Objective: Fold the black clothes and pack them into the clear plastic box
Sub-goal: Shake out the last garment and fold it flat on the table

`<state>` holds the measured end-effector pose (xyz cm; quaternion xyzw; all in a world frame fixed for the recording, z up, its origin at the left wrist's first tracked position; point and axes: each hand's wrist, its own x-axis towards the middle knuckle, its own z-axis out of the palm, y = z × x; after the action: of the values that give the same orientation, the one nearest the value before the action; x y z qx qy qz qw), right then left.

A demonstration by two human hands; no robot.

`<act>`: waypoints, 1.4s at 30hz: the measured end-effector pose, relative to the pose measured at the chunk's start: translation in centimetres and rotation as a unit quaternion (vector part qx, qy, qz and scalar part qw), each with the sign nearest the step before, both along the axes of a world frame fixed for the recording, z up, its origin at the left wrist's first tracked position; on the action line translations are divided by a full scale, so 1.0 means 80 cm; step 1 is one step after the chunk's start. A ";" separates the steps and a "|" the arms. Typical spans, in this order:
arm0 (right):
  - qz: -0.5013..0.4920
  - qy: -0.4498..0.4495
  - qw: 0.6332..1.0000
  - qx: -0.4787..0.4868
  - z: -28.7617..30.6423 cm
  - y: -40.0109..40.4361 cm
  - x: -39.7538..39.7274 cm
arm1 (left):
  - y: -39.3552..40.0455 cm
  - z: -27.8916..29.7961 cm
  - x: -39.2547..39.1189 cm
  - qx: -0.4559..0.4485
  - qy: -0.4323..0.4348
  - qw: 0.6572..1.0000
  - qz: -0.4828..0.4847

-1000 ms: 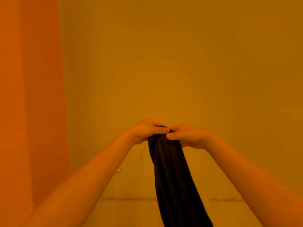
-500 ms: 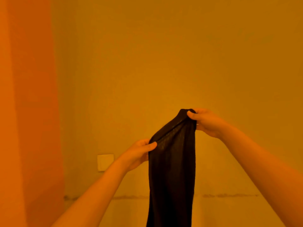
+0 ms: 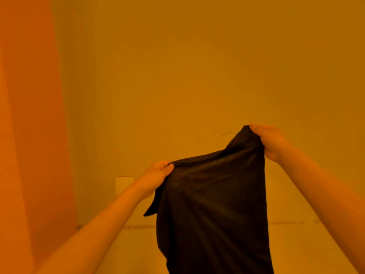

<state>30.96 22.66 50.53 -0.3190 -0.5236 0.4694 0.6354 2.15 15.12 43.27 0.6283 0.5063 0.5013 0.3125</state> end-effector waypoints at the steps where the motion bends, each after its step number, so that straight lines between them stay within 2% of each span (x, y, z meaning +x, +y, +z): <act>1: -0.029 -0.014 0.999 0.004 -0.001 0.005 0.004 | -0.001 0.000 0.004 0.020 -0.004 0.999 0.026; 4: -0.081 -0.047 0.996 -0.002 -0.006 0.020 0.019 | -0.005 0.003 -0.003 0.021 -0.002 1.000 -0.004; 7: -0.092 -0.069 0.993 -0.014 -0.015 0.030 0.033 | -0.013 0.008 -0.023 -0.022 0.121 0.992 -0.013; 9: -0.087 -0.051 0.995 -0.026 -0.020 0.031 0.040 | -0.012 0.010 -0.038 -0.014 0.148 0.989 0.027; 13: -0.078 -0.037 0.995 -0.059 -0.028 0.032 0.046 | -0.012 0.003 -0.055 0.000 0.095 0.992 0.084; 16: -0.070 -0.053 0.994 -0.063 -0.029 0.034 0.041 | -0.012 -0.004 -0.042 -0.006 -0.042 0.994 0.101; 18: -0.083 -0.056 0.993 -0.060 -0.030 0.035 0.041 | -0.015 -0.004 -0.037 0.001 -0.086 0.994 0.072; 19: -0.092 -0.053 0.992 -0.063 -0.032 0.037 0.043 | -0.017 -0.004 -0.037 0.001 -0.064 0.997 0.042; 21: -0.103 -0.053 0.990 -0.075 -0.036 0.042 0.049 | -0.023 -0.002 -0.046 -0.023 0.054 0.998 -0.024; 23: -0.101 -0.058 0.990 -0.082 -0.041 0.043 0.056 | -0.024 -0.002 -0.052 -0.037 0.166 0.985 -0.038; 24: -0.097 -0.060 0.990 -0.085 -0.044 0.044 0.058 | -0.023 -0.003 -0.053 -0.024 0.194 0.980 -0.027; 25: -0.093 -0.061 0.990 -0.086 -0.047 0.044 0.059 | -0.021 -0.003 -0.051 -0.004 0.205 0.979 -0.014; 27: -0.090 -0.059 0.990 -0.086 -0.053 0.043 0.060 | -0.019 -0.004 -0.051 0.013 0.168 0.986 0.003; 31: -0.086 -0.043 0.993 -0.070 -0.064 0.043 0.069 | -0.014 -0.010 -0.066 -0.026 0.086 0.994 0.059; 33: -0.077 -0.088 0.992 -0.055 -0.070 0.046 0.076 | -0.010 -0.012 -0.080 -0.026 0.087 0.991 0.102; 36: -0.071 -0.164 0.983 -0.040 -0.076 0.052 0.083 | 0.000 -0.013 -0.100 0.000 0.149 0.976 0.156; 39: -0.057 -0.192 0.979 -0.031 -0.079 0.057 0.086 | 0.008 -0.010 -0.113 -0.007 0.234 0.957 0.169; 42: -0.034 -0.217 0.975 -0.022 -0.081 0.056 0.091 | 0.016 -0.005 -0.125 -0.003 0.251 0.951 0.178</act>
<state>38.23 27.17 44.06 -0.4449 -0.6270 0.3785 0.5154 -7.81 16.44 42.88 0.6326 0.6735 0.3734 0.0826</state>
